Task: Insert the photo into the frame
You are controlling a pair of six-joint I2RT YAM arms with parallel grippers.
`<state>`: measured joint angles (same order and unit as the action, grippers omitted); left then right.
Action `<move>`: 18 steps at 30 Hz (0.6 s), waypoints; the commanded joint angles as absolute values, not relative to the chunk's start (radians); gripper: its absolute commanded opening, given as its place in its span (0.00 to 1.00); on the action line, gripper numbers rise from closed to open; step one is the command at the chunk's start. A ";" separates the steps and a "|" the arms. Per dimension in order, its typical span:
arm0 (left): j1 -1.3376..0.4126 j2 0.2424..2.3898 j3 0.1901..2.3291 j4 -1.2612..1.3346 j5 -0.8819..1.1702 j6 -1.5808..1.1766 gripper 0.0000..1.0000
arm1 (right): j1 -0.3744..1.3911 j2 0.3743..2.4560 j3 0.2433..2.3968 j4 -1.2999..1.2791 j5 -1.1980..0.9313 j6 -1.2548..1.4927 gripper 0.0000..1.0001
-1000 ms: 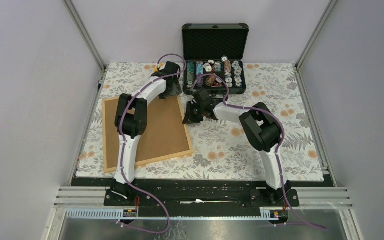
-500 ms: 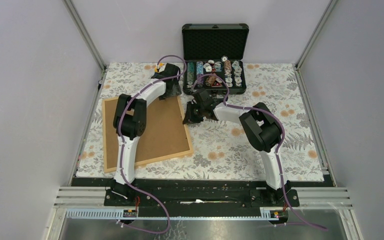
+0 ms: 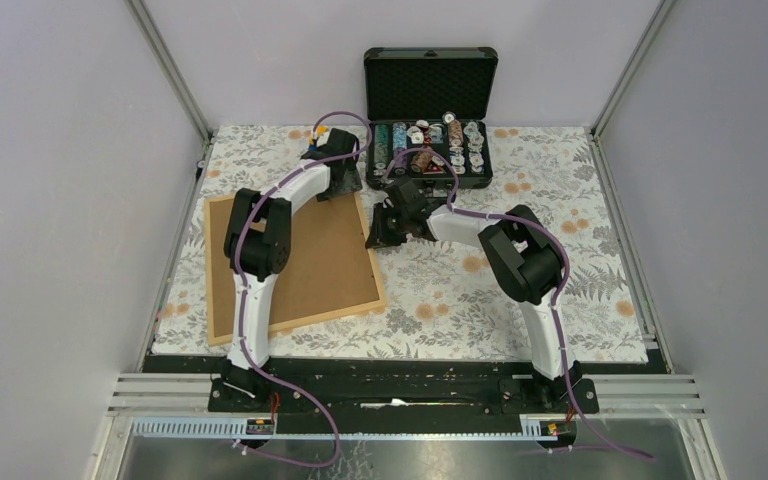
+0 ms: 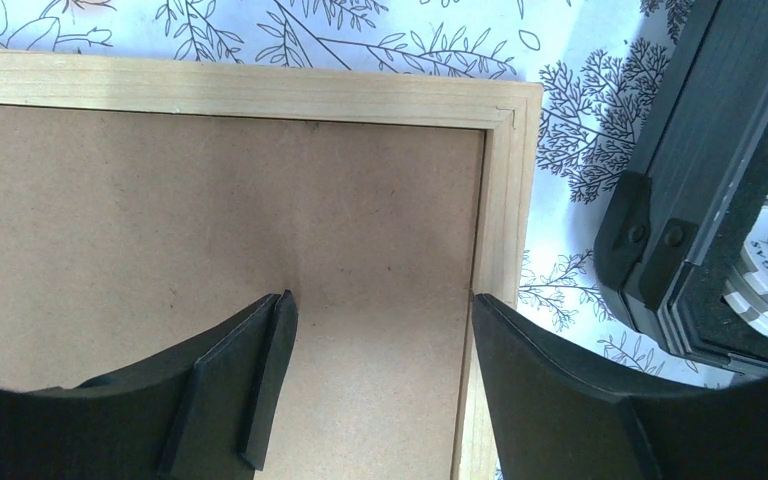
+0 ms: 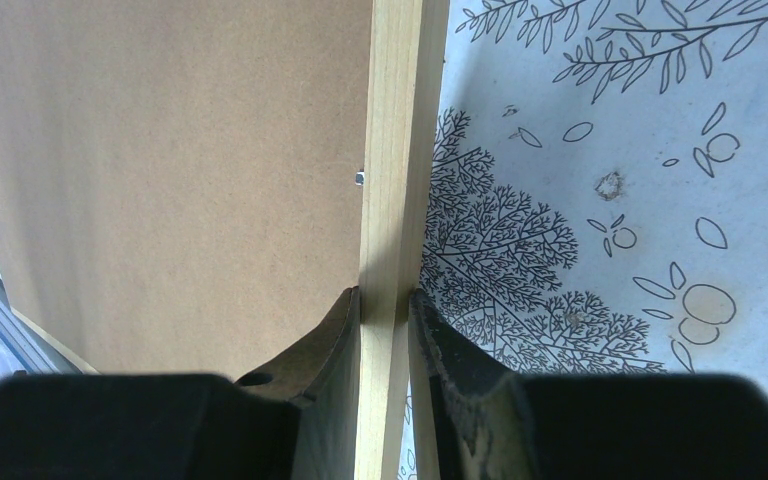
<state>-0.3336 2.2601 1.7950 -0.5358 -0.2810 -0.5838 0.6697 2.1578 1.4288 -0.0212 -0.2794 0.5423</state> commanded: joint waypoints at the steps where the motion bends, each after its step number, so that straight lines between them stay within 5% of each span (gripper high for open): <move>1: -0.326 2.256 1.734 -0.636 -0.278 -0.551 0.73 | 0.666 2.195 1.389 -0.121 -0.238 0.495 0.02; 18: -0.327 2.228 1.662 -0.614 -0.274 -0.563 0.75 | 0.666 2.200 1.390 -0.120 -0.241 0.495 0.01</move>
<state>-0.3321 2.2250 1.7229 -0.4988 -0.2863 -0.5720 0.6693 2.1578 1.4288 -0.0208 -0.2802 0.5419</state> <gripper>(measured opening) 0.744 0.263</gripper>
